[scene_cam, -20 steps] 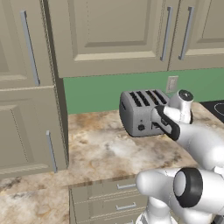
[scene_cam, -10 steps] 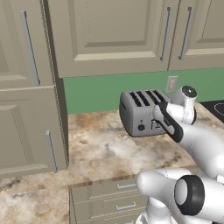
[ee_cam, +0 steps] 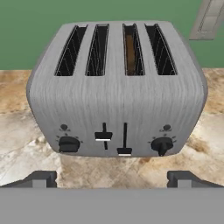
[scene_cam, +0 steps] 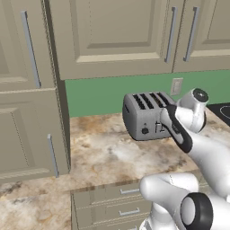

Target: Start the toaster. Once the lever pops up, take the bread to the plate on the dining counter.

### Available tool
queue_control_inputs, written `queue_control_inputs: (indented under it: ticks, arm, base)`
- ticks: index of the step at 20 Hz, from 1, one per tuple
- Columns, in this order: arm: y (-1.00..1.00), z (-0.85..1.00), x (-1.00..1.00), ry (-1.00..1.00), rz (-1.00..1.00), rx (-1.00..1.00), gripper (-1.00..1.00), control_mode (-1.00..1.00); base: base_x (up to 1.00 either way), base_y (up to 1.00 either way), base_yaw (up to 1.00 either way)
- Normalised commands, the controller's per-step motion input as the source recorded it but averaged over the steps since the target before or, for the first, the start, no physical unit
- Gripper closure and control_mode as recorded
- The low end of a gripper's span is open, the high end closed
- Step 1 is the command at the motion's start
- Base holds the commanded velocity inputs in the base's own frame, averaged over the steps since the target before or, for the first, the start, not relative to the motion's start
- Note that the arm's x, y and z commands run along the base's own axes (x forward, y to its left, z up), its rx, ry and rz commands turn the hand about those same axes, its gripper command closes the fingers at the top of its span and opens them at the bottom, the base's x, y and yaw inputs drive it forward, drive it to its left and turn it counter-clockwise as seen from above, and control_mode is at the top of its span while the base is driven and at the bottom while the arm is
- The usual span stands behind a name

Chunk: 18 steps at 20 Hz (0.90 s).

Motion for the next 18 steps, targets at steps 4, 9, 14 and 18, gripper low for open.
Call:
queue_control_inputs:
  ticks: [4, 9, 14, 18]
  arm:
    - [0.00, 0.09, -0.03, -0.11, 0.00, 0.00, -1.00, -1.00]
    - [0.00, 0.09, 0.00, -0.14, 0.00, 0.00, -1.00, -1.00]
    - [-0.01, 0.03, 0.00, -0.13, 0.00, 0.00, -1.00, -1.00]
    - [-0.04, 0.06, 0.00, -0.09, 0.00, 0.00, -1.00, -1.00]
  base:
    - [0.00, 0.00, 0.00]
    - [0.00, 0.00, 0.00]
    - [0.00, 0.00, 0.00]
    - [0.00, 0.00, 0.00]
